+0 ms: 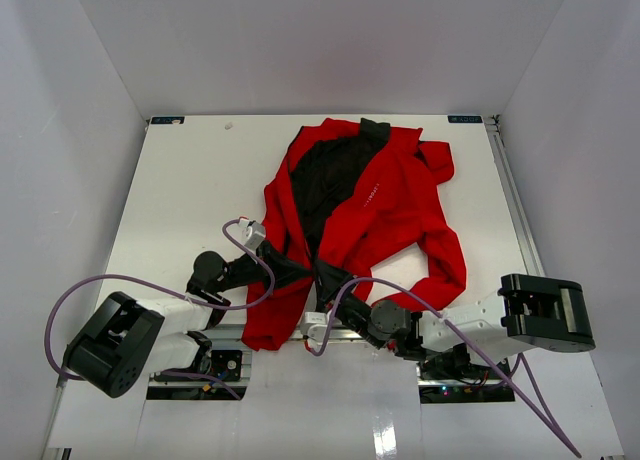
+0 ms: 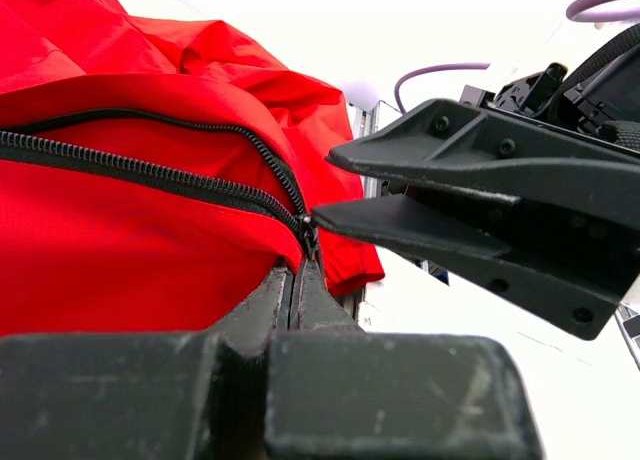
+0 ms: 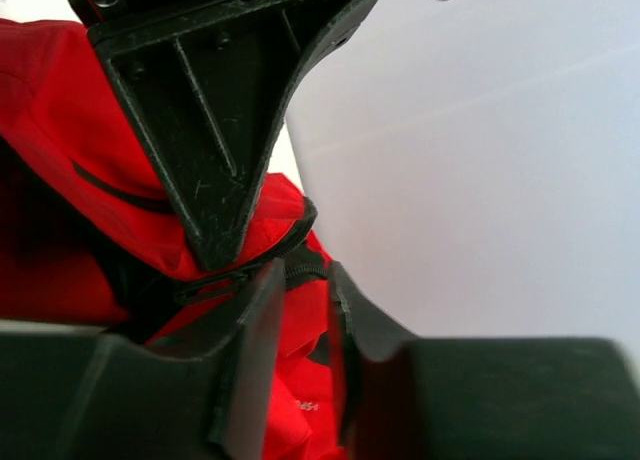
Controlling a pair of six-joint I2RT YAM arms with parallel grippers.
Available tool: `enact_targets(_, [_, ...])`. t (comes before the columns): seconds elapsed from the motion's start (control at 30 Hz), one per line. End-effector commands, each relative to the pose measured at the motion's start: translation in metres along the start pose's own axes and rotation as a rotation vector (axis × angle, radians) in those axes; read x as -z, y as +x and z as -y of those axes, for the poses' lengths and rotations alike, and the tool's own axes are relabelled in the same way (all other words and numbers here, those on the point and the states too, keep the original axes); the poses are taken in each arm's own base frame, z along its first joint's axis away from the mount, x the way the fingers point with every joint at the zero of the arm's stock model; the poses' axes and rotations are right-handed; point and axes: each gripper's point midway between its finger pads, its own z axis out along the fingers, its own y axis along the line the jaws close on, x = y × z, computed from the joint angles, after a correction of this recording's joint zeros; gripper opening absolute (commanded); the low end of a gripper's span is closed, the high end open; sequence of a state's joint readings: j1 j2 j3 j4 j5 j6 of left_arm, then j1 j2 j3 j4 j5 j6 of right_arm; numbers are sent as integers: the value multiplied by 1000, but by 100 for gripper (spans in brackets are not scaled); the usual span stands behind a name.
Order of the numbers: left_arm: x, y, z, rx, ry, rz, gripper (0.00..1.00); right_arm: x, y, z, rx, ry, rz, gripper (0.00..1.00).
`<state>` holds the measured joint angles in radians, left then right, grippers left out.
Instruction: Zip up the jacket
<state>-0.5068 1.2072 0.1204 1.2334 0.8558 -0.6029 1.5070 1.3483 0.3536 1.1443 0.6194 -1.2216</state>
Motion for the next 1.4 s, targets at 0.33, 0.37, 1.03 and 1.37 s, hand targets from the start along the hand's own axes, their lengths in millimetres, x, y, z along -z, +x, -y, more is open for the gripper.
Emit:
enact_targets(0.33, [1,-4,10,-23,42,0,0,3,4,-17,43,-88,-27,38])
enact_targets(0.37, [1,-4,10,-22,43,0,0,4,6,-18,44,-89,-34,38])
enact_targets(1.03, [2,-3,12,-15,53,-1,0,3,3,-25,66,-61,-36,38])
enact_targets(1.37, [2,-3,13,-13,56,-2,0,-3,0,-4,85,41,-42,33])
